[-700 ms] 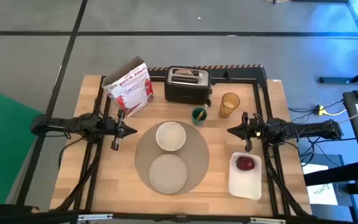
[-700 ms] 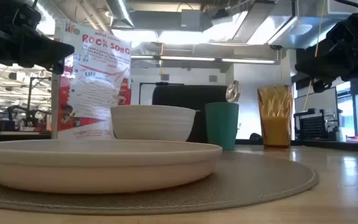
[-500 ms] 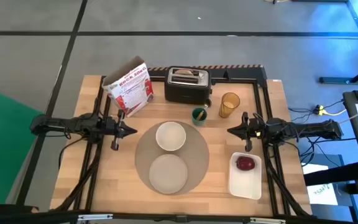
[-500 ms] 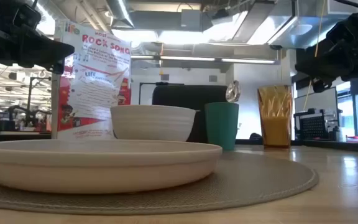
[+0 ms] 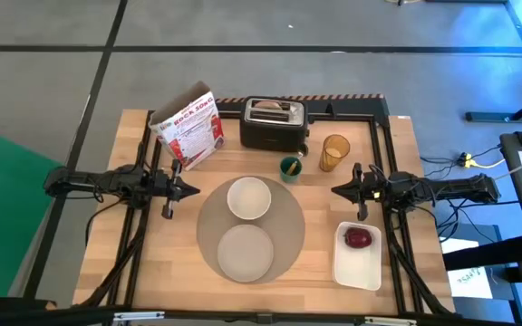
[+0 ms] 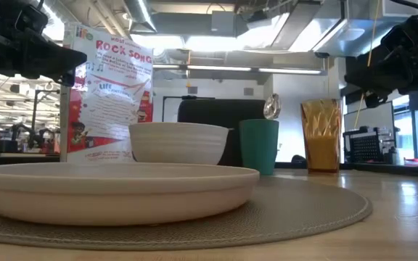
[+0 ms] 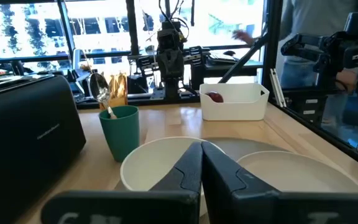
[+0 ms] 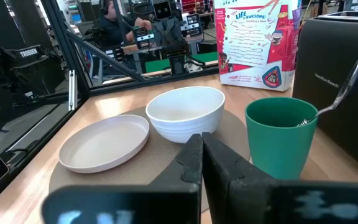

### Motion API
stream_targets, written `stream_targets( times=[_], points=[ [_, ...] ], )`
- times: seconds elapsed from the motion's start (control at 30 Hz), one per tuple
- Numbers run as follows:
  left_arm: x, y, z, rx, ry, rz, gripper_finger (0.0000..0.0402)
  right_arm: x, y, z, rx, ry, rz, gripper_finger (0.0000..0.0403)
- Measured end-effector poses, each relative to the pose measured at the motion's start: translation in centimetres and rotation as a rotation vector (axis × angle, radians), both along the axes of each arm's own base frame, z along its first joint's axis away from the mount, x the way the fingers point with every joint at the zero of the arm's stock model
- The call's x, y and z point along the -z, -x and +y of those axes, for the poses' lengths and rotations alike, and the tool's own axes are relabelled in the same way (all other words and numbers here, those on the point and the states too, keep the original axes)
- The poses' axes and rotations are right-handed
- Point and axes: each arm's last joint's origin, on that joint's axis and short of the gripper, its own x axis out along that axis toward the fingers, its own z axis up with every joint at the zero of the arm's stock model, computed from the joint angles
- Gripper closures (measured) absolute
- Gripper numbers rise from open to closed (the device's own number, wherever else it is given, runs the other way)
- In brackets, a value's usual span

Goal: Arrange a breakfast setting

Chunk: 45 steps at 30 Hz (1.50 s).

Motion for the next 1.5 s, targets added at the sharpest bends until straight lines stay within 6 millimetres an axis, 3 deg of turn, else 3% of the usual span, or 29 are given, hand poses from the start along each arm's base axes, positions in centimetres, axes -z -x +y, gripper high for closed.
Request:
stream_targets(
  times=[0.97,1.27,1.5],
  points=[
    [0.0,0.0,0.0,0.000,0.000,0.000,0.0401,0.0,0.0,0.0,0.000,0.000,-0.001,0.0403],
    [0.0,0.0,0.0,0.000,0.000,0.000,0.0401,-0.1,0.0,0.0,-0.003,0.075,-0.017,0.0403],
    [0.0,0.0,0.0,0.000,0.000,0.000,0.0401,-1.3,0.0,-0.2,0.080,-0.169,-0.139,0.0403]
  ],
)
